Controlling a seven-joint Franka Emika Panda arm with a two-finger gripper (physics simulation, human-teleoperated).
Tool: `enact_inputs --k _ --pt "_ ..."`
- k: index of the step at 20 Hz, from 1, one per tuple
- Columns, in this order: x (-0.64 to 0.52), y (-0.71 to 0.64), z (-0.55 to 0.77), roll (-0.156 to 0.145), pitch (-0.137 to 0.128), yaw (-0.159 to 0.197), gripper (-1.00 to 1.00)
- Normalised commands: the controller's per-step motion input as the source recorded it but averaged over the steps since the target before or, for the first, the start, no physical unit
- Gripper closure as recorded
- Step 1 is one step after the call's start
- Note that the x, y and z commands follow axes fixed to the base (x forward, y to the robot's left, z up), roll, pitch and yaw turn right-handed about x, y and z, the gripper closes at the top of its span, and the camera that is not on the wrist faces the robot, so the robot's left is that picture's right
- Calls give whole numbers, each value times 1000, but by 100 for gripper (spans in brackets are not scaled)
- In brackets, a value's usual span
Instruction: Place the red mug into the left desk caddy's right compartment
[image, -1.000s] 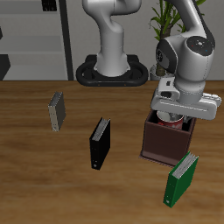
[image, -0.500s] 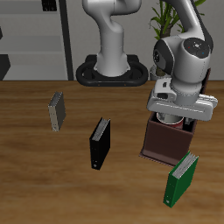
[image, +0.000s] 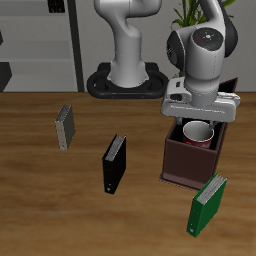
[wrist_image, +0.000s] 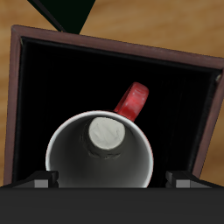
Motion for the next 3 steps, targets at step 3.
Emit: enact_inputs --k 3 --pt "-342 -121 216 56 -41 47 -100"
